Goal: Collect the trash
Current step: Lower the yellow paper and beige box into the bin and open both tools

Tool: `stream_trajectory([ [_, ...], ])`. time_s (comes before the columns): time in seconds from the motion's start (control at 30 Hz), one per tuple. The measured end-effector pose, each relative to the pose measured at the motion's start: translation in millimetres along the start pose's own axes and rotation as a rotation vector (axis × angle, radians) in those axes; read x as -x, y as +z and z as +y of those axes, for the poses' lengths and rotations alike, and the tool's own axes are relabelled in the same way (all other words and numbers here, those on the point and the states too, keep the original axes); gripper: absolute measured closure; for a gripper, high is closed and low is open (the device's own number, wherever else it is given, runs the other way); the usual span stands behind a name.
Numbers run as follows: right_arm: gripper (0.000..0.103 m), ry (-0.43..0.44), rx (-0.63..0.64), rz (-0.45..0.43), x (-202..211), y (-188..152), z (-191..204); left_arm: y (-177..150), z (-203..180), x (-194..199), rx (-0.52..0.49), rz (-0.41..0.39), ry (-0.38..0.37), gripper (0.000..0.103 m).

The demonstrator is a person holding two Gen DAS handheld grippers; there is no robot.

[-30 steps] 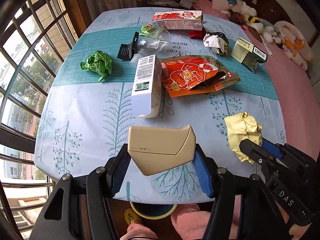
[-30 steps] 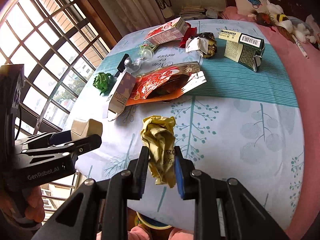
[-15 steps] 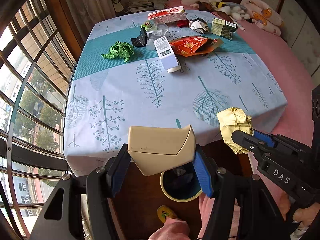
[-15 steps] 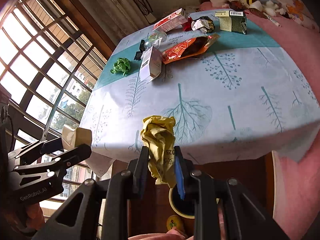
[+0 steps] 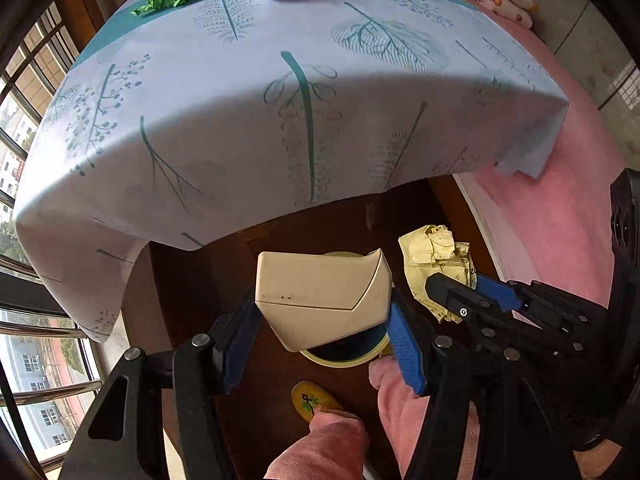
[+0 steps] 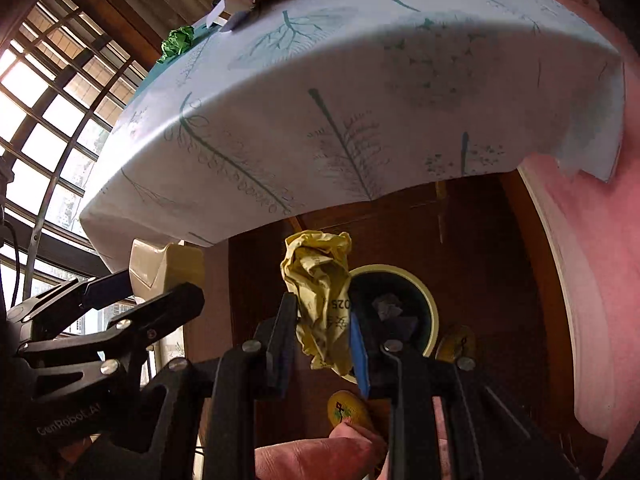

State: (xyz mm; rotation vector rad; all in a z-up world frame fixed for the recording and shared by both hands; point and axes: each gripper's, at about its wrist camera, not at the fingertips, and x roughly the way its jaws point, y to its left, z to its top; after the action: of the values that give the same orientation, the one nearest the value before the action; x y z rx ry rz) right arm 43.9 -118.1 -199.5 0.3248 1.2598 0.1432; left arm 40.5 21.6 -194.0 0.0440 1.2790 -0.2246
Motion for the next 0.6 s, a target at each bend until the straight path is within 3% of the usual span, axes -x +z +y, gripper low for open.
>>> stream_trajectory([
  [0.23,0.077,-0.016,-0.032,0.050,-76,-32,-48,-29,-7,-91,-0.009,0.044,0.012,0.043],
  [0.43,0.075,-0.024,-0.015,0.066,-139,-49,-75,-45,-5,-149,0.006,0.024,0.031,0.043],
  [0.5,0.075,-0.022,-0.006,0.070,-156,-54,-81,-50,-3,-163,0.019,0.009,-0.001,0.042],
  [0.6,0.064,-0.024,0.011,0.073,-174,-59,-87,-58,-1,-176,0.028,-0.012,-0.021,0.033],
])
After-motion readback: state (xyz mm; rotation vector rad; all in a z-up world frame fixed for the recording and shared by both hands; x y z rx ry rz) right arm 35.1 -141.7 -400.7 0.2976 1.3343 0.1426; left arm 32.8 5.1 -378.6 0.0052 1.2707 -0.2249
